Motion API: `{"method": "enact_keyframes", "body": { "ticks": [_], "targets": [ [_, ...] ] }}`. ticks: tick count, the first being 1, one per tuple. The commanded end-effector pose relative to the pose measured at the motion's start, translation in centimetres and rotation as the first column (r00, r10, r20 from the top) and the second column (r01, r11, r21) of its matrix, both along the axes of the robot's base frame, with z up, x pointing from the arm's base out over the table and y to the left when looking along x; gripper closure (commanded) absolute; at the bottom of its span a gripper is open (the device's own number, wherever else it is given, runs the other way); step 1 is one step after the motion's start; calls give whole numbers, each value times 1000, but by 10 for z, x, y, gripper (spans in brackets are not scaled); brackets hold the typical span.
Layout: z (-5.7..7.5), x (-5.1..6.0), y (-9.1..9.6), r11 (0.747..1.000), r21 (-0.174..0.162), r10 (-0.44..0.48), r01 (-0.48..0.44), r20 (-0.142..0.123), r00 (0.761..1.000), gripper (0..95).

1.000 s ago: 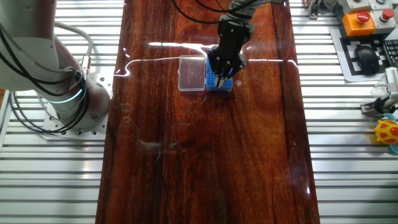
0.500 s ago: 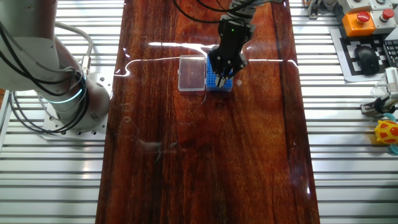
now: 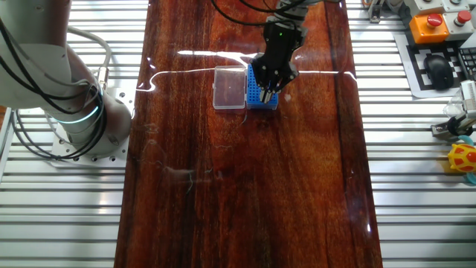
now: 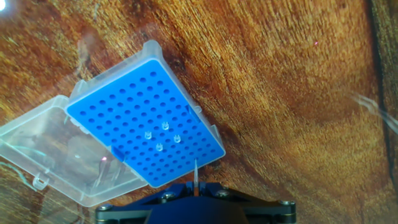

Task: Insert a small pipette tip into the holder for small pipette tips

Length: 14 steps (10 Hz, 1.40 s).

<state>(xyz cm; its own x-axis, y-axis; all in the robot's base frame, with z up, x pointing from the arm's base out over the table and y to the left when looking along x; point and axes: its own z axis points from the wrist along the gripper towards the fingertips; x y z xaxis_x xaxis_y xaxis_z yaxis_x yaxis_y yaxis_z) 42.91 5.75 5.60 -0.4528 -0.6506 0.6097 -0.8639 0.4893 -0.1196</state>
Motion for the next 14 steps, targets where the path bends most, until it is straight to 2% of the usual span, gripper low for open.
{"method": "enact_keyframes", "body": {
  "ticks": [1, 5, 6, 11, 14],
  "targets": [
    [0, 1, 1, 1000, 2, -9, 9, 6, 1000, 950],
    [1, 7, 2, 1000, 15, -27, 27, 20, 999, 950],
    [1, 7, 2, 1000, 15, -26, 26, 20, 999, 760],
    [3, 7, 0, 999, 26, -28, 28, 21, 999, 760],
    [5, 5, -4, 997, 51, -55, 53, 38, 998, 760]
  ]
}}
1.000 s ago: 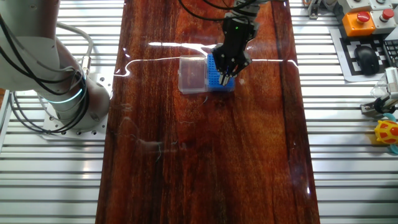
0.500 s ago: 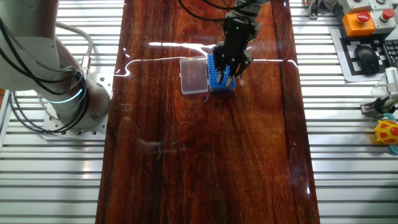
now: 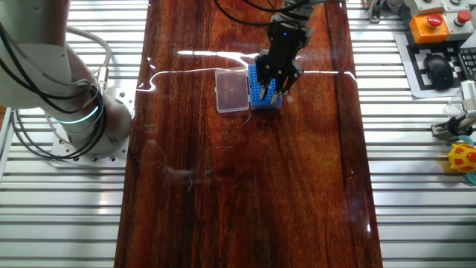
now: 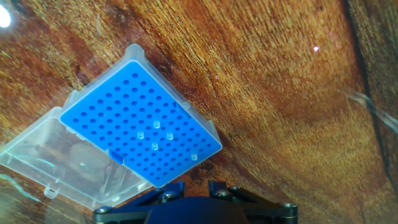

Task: Insert a small pipette tip into the holder for small pipette tips

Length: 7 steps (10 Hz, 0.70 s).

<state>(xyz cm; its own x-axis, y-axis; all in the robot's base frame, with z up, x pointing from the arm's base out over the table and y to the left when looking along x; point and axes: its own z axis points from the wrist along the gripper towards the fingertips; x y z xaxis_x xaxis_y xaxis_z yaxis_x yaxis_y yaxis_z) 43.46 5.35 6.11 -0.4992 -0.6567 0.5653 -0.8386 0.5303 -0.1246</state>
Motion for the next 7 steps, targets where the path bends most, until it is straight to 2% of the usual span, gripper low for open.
{"method": "enact_keyframes", "body": {
  "ticks": [1, 2, 3, 5, 6, 7],
  "targets": [
    [1, 0, -1, 1000, 18, -25, 25, 16, 1000, 760],
    [3, -2, -4, 997, 53, -59, 57, 35, 998, 760],
    [5, -4, -11, 991, 95, -96, 89, 69, 993, 950],
    [8, -8, -21, 981, 133, -154, 141, 94, 984, 950],
    [10, -9, -23, 970, 169, -191, 172, 102, 976, 950],
    [10, -9, -23, 947, 227, -258, 227, 118, 959, 950]
  ]
}}
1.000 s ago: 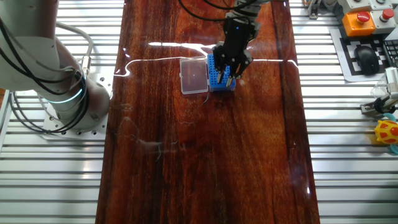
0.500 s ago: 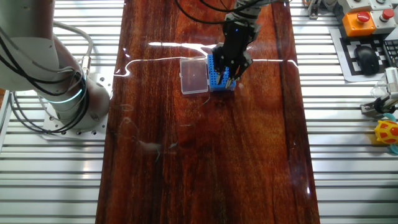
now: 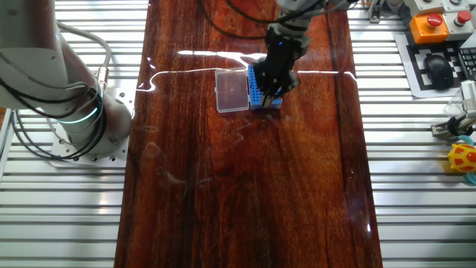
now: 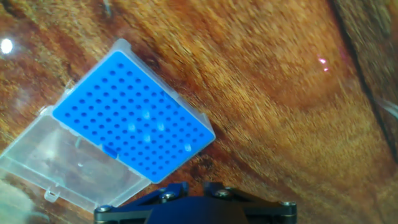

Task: Insert a small pipette tip into the holder for small pipette tips

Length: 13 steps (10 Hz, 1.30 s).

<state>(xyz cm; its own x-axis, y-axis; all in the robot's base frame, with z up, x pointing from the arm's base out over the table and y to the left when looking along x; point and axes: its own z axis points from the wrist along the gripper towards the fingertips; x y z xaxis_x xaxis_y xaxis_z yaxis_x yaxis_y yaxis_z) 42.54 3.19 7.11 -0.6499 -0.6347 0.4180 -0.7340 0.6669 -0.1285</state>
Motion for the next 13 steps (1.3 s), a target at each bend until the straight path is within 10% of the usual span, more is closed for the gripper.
{"method": "enact_keyframes", "body": {
  "ticks": [1, 6, 13],
  "targets": [
    [0, 0, -2, 973, 156, -183, 172, 57, 982, 950],
    [0, 0, -2, 907, 238, -394, 348, 183, 901, 950],
    [1, -6, -45, 887, 286, -418, 362, 168, 893, 950]
  ]
}}
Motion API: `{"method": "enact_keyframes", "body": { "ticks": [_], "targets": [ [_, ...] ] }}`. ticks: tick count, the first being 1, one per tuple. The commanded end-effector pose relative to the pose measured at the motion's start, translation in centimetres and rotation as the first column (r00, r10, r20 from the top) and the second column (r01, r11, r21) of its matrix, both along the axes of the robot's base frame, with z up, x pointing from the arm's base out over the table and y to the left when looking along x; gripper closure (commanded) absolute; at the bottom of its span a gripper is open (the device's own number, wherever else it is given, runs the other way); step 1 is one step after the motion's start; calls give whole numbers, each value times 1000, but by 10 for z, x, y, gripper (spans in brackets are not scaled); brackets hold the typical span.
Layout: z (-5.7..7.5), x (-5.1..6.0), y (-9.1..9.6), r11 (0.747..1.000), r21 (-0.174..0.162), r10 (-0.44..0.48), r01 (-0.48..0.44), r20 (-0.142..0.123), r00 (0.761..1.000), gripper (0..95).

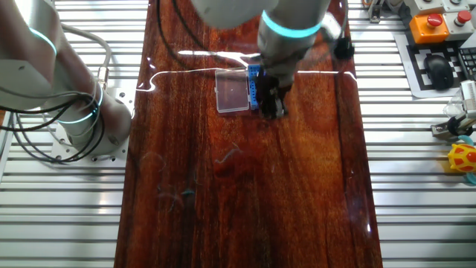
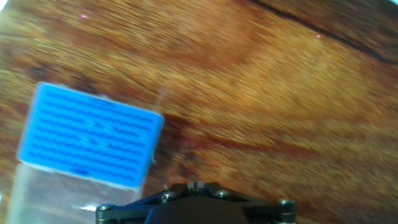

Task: Insert a small pipette tip into the holder for small pipette tips

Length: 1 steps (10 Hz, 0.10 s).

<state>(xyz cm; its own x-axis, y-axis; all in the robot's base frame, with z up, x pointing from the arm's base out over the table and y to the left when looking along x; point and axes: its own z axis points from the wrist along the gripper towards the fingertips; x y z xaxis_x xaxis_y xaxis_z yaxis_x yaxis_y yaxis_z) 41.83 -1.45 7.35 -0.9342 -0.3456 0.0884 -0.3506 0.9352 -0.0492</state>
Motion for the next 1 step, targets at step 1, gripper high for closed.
{"method": "enact_keyframes", "body": {
  "ticks": [1],
  "targets": [
    [-2, 1, 1, 999, -9, 34, -34, -16, 999, 950]
  ]
}}
